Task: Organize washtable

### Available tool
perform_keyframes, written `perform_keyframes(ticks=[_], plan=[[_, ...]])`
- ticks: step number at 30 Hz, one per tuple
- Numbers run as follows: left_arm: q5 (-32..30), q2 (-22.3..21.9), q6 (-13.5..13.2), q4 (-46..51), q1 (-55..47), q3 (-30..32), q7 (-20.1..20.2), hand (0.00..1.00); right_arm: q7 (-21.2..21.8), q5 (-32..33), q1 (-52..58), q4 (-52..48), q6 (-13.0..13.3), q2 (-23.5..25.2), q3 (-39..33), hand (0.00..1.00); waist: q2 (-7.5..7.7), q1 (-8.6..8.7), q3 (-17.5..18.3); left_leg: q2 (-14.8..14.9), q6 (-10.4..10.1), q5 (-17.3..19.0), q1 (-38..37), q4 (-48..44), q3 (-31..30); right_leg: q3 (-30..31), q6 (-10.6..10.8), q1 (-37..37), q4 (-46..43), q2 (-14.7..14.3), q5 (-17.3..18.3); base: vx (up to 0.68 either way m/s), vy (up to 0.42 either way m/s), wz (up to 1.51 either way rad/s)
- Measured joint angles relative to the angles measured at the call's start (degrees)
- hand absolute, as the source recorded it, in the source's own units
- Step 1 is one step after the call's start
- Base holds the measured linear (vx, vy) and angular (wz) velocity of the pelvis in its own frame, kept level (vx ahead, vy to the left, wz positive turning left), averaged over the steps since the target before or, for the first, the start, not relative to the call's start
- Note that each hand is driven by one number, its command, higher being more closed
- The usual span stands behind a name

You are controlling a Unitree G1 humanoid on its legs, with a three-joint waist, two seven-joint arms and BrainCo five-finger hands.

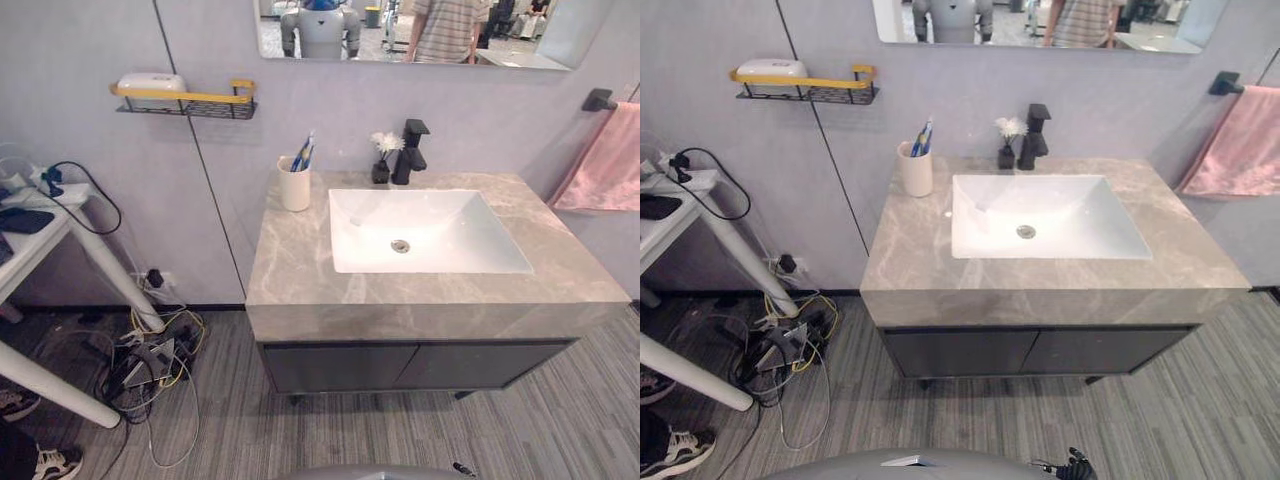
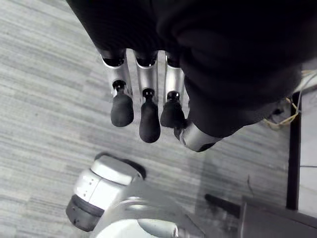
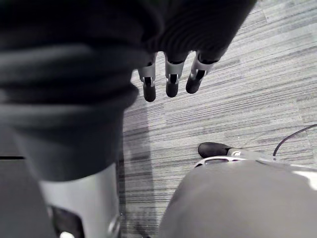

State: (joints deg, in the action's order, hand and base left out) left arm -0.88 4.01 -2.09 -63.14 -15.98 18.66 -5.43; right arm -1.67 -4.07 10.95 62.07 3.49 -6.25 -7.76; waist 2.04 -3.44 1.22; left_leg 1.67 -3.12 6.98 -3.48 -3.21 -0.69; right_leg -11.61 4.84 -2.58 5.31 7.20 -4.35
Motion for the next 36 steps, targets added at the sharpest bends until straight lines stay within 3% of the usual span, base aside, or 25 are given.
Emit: perform_keyframes(ticks=[4, 13, 29, 36], plan=[[0.61, 0.70, 0.19, -1.93, 0.73, -0.80, 2.58, 0.00, 0.59, -0.04, -0.47, 1.29, -0.34, -0.52, 1.38, 0.00, -0.11, 0.79, -0.13, 0.02, -0.01, -0.01, -1.17, 0.84, 0.59, 0.58, -0.09, -0.33, 0.03, -0.02, 0.16, 0.00, 0.006, -0.08], [-2.14, 3.58, 0.19, -2.11, 2.45, -11.95, 3.06, 0.00, 0.57, -1.77, -0.76, 1.62, -0.30, -1.29, 3.45, 0.00, -0.33, 1.14, -0.41, -0.13, 0.47, -0.30, -2.03, 1.60, 1.25, 1.25, 0.47, -0.58, -0.03, -0.05, 0.09, 0.04, 0.001, -0.04], [-1.87, 4.91, 0.14, -2.09, 3.02, -13.89, 0.46, 0.00, 0.44, -2.13, -1.85, 1.60, 0.05, -1.72, 5.46, 0.00, 0.04, 1.44, -0.86, -0.44, 0.62, -0.40, 0.65, 1.85, -1.58, -1.87, 0.84, 1.13, -0.05, 0.28, 1.23, 0.04, -0.008, 0.10], [-1.77, 4.77, -0.96, 0.61, 5.45, -16.56, -0.25, 0.00, -0.86, -6.73, -3.24, 0.28, 0.20, -2.17, 7.26, 0.00, -0.23, 1.95, -3.87, -1.78, 0.65, -0.42, 3.16, -1.43, -6.36, -6.77, 0.82, -0.59, -0.07, 1.34, 1.26, -0.01, 0.010, 0.37]])
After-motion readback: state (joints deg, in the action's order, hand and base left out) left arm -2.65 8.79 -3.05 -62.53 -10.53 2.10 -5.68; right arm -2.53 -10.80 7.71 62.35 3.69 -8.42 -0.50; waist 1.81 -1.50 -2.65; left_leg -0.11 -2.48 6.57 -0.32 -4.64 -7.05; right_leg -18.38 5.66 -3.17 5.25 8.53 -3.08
